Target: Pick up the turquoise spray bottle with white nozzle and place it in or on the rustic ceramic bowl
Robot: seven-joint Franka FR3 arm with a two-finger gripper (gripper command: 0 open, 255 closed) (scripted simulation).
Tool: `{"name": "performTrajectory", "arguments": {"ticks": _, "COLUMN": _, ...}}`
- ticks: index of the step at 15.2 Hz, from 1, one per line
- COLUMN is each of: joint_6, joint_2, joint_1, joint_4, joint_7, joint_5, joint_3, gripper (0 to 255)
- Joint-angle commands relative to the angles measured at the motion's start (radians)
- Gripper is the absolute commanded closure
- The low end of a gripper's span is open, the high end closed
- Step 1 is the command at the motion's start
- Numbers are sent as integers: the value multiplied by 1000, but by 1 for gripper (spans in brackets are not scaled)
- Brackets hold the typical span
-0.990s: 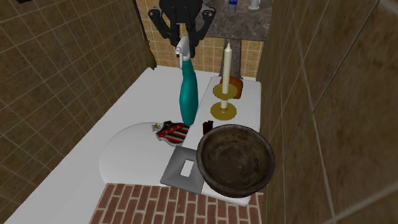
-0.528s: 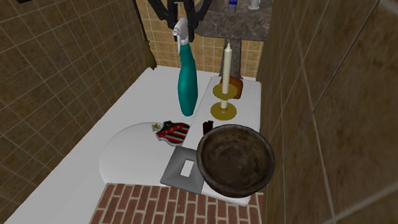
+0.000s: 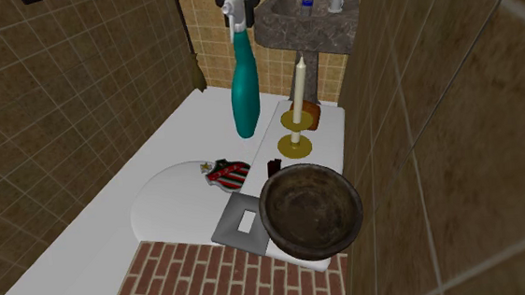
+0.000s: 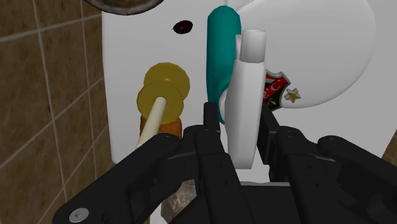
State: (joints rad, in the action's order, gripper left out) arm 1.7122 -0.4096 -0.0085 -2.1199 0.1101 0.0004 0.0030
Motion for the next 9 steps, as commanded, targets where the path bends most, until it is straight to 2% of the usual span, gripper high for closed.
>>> {"name": "performTrajectory", "arguments": {"ticks": 1, "joint_6": -25, "joint_2": 4, "joint_1": 0, "joint_4": 28, "joint_7": 0, "joint_5": 0, "joint_3": 0, "gripper": 255}}
{"name": "performTrajectory", "arguments": {"ticks": 9, "joint_6": -166, "joint_2": -155, "joint_1": -38, "joint_4": 12, "joint_7": -104, "joint_5": -40, "joint_3": -76, "gripper": 255}}
